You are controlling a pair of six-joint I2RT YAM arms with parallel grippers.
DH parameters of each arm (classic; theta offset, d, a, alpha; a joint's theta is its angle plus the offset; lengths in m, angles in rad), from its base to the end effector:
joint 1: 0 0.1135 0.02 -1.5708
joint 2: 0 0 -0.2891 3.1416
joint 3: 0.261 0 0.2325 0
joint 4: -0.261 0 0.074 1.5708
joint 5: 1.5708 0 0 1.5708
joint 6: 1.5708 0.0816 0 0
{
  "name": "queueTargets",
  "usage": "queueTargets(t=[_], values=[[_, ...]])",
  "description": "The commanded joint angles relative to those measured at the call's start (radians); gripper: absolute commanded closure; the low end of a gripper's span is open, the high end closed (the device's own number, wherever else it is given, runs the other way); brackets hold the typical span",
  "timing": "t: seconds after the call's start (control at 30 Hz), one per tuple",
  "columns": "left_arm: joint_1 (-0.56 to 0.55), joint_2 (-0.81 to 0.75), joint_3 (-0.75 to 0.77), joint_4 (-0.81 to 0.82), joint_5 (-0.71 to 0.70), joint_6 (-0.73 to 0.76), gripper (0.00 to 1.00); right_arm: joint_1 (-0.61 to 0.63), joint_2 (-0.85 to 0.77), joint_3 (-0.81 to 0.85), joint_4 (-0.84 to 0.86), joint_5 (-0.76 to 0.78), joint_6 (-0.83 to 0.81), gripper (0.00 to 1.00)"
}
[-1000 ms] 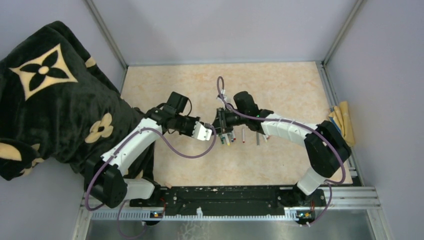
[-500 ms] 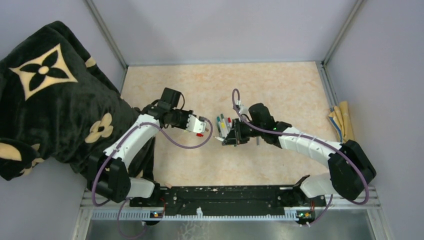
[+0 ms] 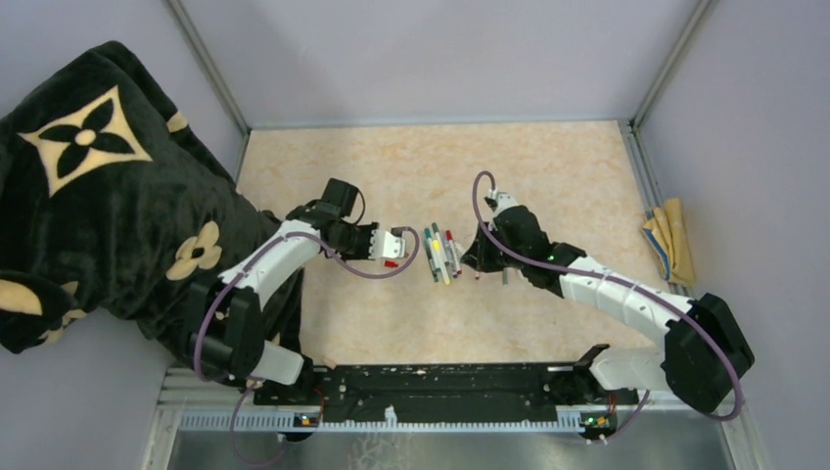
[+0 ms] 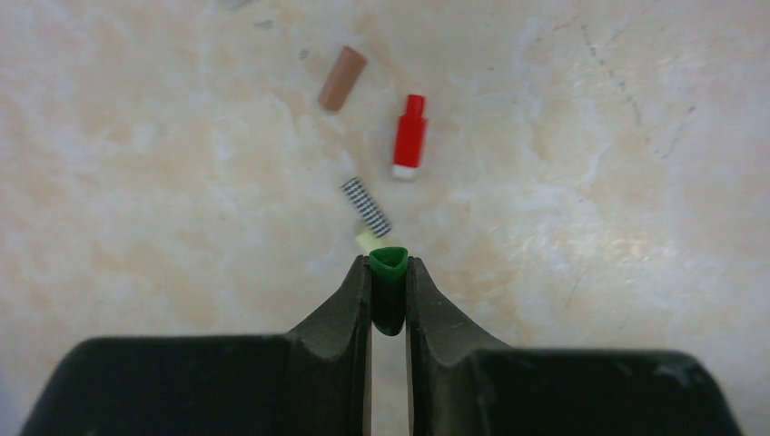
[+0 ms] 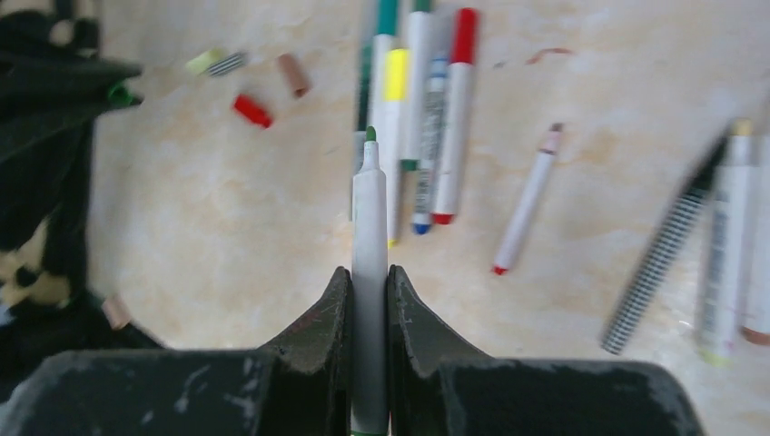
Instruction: Open the pen caps
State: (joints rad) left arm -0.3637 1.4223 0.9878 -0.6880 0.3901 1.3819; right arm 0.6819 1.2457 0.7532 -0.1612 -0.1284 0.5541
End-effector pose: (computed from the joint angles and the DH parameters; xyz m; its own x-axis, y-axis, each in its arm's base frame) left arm 0.2423 -0.1254 0.2246 0.3163 0.8516 -0.4180 0.9180 -0.1636 0.3614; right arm 0.2084 0.1827 0.2399 -0.7719 0.0455 -0.6341 -0.3502 0.8020 0.4839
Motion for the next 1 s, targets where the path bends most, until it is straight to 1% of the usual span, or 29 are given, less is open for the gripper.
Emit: queueTargets(t=[0.0,0.23,0.33,0.43,0.5,0.57,0.63,0.8,0.87,0.9,0.97], values=[[0.002,0.083,-0.053,0.014,0.07,-0.132,1.0,-0.013,0.007,-0.033,0.046,0.382,0.014,1.0],[0.002,0.123,-0.136,0.107,0.018,-0.159,1.0,-0.013,0.14,-0.048,0.113,0.539,0.001,1.0],[0.002,0.141,-0.151,0.131,0.006,-0.171,0.98,-0.014,0.185,-0.058,0.144,0.57,-0.003,1.0],[0.002,0.159,-0.156,0.15,-0.002,-0.187,0.95,-0.015,0.235,-0.054,0.147,0.588,0.0,1.0],[0.002,0.169,-0.155,0.151,-0.002,-0.196,0.9,-0.014,0.268,-0.054,0.147,0.597,0.001,1.0],[0.002,0.173,-0.155,0.153,-0.002,-0.201,0.8,-0.014,0.29,-0.052,0.143,0.598,0.003,1.0],[0.002,0.169,-0.155,0.153,-0.004,-0.2,0.72,-0.014,0.307,-0.05,0.139,0.595,0.003,0.97],[0.002,0.152,-0.135,0.126,0.004,-0.201,0.55,-0.013,0.326,-0.046,0.124,0.593,0.002,0.92],[0.003,0.142,-0.119,0.105,0.012,-0.201,0.5,-0.013,0.333,-0.04,0.115,0.591,0.001,0.86],[0.003,0.136,-0.112,0.092,0.016,-0.2,0.47,-0.014,0.334,-0.037,0.11,0.589,0.001,0.85],[0.002,0.125,-0.092,0.067,0.02,-0.2,0.45,-0.014,0.337,-0.037,0.105,0.587,-0.002,0.84]])
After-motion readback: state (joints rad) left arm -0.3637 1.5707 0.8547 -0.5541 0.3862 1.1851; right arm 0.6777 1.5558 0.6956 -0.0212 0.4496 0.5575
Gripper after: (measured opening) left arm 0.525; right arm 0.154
